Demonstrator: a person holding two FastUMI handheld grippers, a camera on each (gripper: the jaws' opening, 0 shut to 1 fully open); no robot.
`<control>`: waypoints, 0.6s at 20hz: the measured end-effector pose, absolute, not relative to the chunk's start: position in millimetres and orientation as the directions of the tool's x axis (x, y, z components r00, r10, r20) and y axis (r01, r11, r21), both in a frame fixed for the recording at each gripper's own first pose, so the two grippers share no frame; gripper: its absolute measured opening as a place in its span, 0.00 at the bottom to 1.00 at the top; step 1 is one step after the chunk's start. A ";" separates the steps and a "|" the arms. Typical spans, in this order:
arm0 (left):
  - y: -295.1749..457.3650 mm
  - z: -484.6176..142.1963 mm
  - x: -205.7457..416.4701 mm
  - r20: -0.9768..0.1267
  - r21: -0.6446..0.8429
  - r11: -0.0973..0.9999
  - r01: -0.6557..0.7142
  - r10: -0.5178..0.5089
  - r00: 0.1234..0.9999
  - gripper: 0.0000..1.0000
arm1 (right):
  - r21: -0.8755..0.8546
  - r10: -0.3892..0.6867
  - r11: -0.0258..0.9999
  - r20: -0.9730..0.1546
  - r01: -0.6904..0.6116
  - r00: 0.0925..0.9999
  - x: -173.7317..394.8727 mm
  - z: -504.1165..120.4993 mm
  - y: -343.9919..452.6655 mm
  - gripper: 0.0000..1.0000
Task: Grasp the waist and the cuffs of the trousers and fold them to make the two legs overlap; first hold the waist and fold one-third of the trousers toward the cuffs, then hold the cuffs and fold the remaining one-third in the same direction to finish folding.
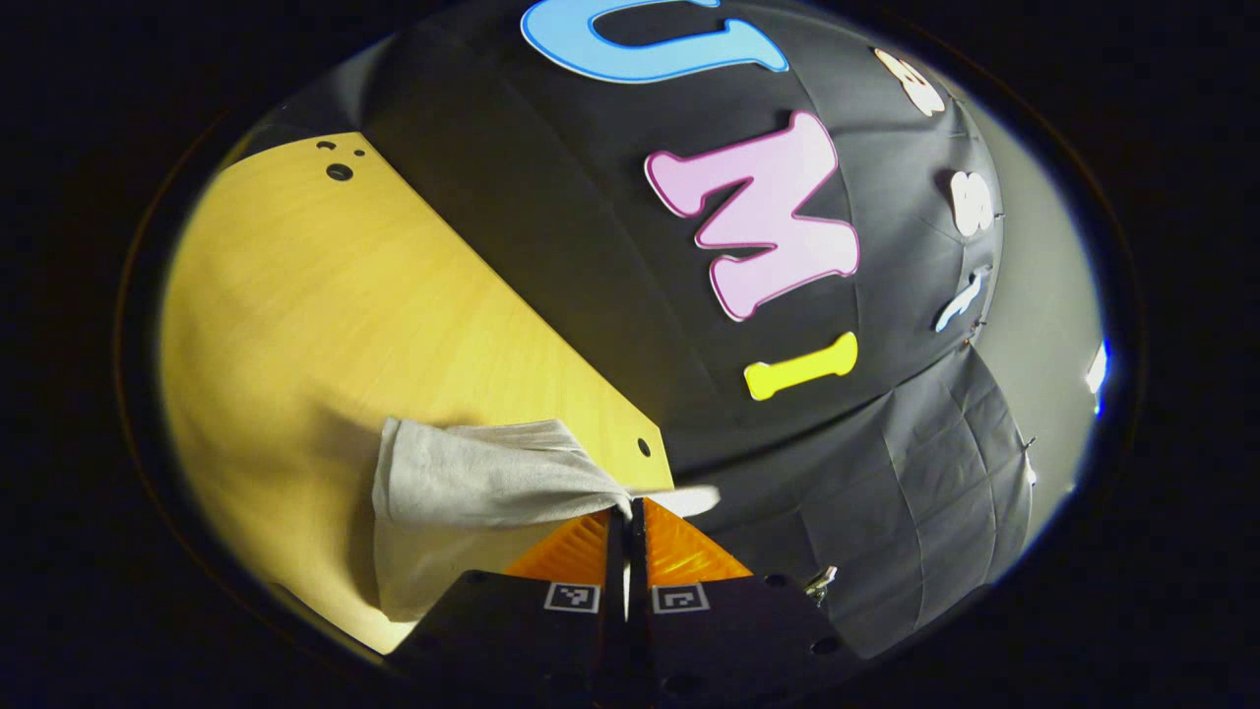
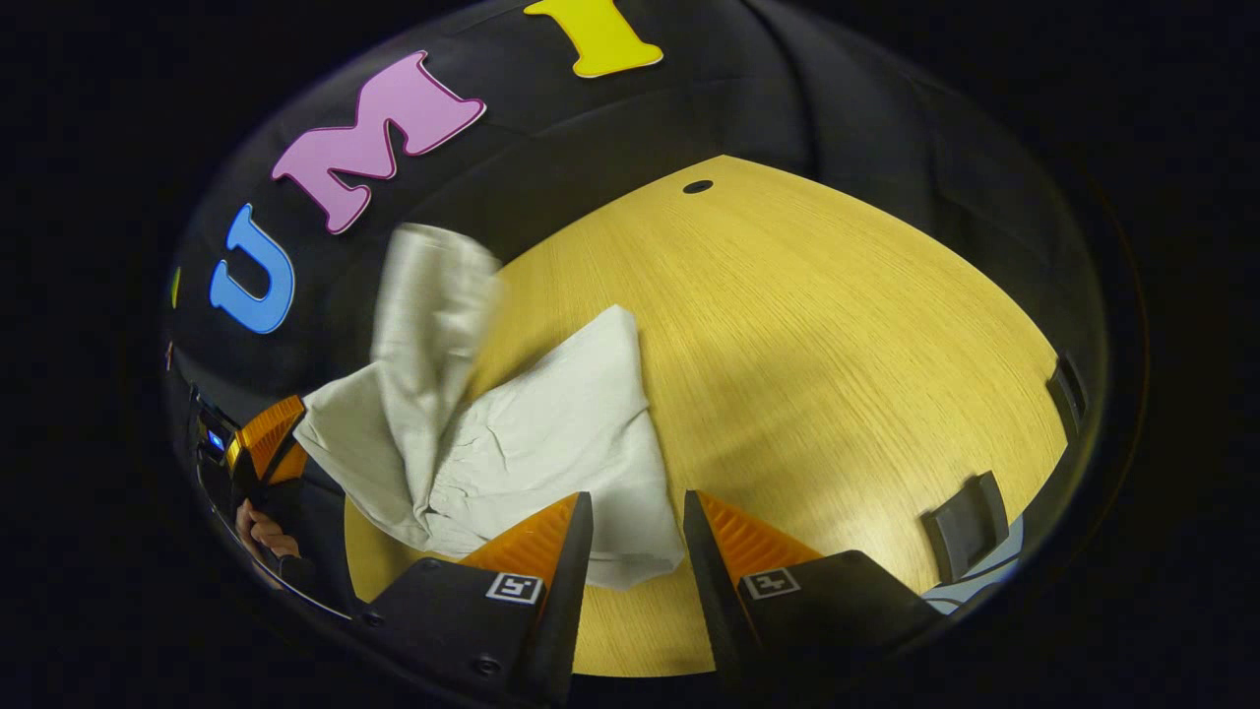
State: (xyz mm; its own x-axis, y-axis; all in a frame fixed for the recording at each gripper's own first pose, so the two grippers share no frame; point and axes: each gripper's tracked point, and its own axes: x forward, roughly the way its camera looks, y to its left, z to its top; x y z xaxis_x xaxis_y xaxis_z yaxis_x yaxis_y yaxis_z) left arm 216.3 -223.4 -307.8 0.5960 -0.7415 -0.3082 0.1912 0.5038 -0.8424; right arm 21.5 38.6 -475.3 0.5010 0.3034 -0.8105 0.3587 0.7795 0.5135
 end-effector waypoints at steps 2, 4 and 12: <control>-240.5 -314.1 205.0 -0.330 -0.828 0.519 0.211 -0.756 0.565 0.05 | 0.511 0.295 0.775 -0.813 0.373 0.502 21.1 -474.2 33.5 0.59; -254.6 -323.4 195.9 -0.361 -0.805 0.544 0.238 -0.766 0.532 0.05 | 0.511 0.290 0.770 -0.814 0.383 0.504 20.0 -474.3 28.8 0.59; -311.0 -375.8 155.8 -0.498 -0.718 0.609 0.339 -0.788 0.362 0.05 | 0.508 0.288 0.765 -0.820 0.397 0.495 8.6 -474.4 22.3 0.58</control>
State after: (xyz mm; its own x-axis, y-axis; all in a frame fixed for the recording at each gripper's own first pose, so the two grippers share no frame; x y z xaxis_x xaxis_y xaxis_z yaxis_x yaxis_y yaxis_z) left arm 155.8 -311.0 -375.8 0.3621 -0.7881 -0.4978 0.3385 0.6087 -0.7175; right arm 8.6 22.3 -474.4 0.4948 0.2876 -0.8200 0.3969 0.7647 0.5077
